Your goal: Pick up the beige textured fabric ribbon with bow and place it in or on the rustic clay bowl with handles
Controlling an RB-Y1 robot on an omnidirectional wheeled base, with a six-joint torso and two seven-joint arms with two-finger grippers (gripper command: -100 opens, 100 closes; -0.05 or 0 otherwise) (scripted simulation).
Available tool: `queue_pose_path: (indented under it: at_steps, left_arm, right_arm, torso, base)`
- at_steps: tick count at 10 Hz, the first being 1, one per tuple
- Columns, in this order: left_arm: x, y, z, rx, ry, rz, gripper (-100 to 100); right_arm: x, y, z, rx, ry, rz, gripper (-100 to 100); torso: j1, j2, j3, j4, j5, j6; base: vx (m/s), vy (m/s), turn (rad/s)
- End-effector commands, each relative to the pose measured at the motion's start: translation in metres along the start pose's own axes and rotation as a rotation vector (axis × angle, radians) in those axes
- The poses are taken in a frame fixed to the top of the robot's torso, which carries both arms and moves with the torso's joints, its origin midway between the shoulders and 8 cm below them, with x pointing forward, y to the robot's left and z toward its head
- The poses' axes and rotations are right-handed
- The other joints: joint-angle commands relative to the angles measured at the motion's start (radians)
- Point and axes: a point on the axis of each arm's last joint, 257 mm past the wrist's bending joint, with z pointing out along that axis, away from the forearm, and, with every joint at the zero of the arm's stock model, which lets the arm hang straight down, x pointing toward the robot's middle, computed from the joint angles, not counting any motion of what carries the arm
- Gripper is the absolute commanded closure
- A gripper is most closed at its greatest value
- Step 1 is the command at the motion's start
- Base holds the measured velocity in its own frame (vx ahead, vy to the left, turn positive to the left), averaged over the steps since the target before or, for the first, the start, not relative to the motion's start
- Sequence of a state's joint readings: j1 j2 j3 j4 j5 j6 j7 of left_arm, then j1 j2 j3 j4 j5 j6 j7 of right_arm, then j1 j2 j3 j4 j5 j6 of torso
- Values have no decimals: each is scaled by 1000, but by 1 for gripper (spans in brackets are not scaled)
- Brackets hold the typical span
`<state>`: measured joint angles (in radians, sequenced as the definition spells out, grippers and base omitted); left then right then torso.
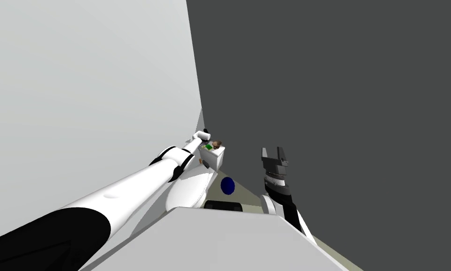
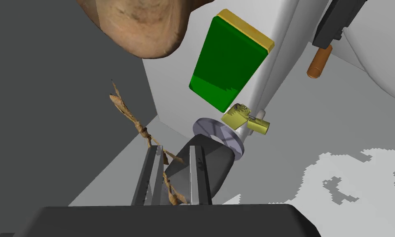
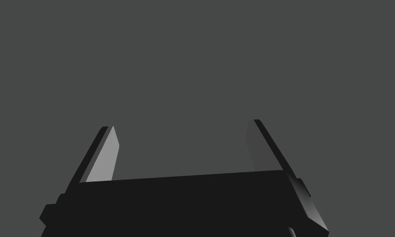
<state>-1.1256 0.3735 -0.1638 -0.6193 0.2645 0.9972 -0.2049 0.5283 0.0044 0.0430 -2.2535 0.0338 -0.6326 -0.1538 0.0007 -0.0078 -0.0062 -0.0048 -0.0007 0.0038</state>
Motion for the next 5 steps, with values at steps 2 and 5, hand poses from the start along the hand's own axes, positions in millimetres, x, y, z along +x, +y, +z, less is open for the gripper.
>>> queue_pose_path:
  at_steps: [2, 5]
  left_arm:
    - [-5, 1, -5, -26, -35, 86, 100]
    - [-11, 5, -7, -59, -72, 167, 100]
  right_arm:
    - [0, 0, 0, 0, 0, 0, 0]
    - [0, 0, 0, 0, 0, 0, 0]
  torso:
    - [-1, 0, 0, 0, 0, 0]
    - [-2, -2, -1, -1, -1, 0]
  base:
    - [26, 13, -141]
    - [33, 7, -141]
